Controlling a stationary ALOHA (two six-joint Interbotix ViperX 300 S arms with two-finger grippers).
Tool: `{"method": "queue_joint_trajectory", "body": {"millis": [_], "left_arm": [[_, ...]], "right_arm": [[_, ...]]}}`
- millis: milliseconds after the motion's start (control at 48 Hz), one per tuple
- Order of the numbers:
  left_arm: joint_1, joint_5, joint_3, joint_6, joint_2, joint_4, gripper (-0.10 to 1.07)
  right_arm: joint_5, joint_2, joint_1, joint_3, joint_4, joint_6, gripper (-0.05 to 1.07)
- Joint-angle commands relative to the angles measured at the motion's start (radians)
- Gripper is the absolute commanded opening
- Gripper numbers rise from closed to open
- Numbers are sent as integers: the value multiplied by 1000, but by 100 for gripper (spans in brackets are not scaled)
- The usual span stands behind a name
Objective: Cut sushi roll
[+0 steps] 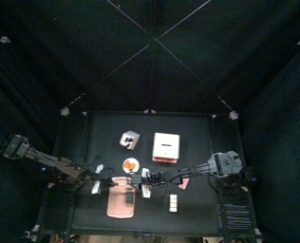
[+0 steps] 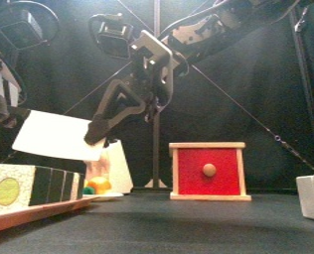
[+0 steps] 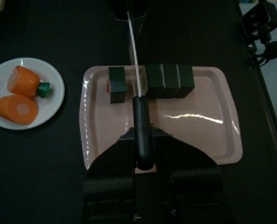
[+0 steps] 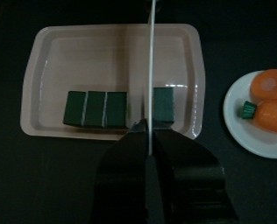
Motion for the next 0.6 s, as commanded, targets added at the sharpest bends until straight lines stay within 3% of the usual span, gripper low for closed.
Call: {"method": "queue_joint_trajectory", "body": {"millis": [0, 188, 375, 438, 583], "left_arm": [[-21, -17, -14, -3, 6, -5, 42], [-103, -23, -34, -5, 54, -40, 41], [-135, 5, -75, -5, 129, -81, 41], [-149, 49, -104, -5, 147, -92, 41], [-192, 275, -221, -6, 163, -86, 41]], "right_arm": [[0, -48, 21, -8, 0, -3, 37], [0, -48, 54, -5, 2, -3, 37], [-5, -48, 75, 2, 21, 2, 37], [3, -49, 80, 2, 35, 2, 37], [11, -78, 81, -3, 54, 2, 37]]}}
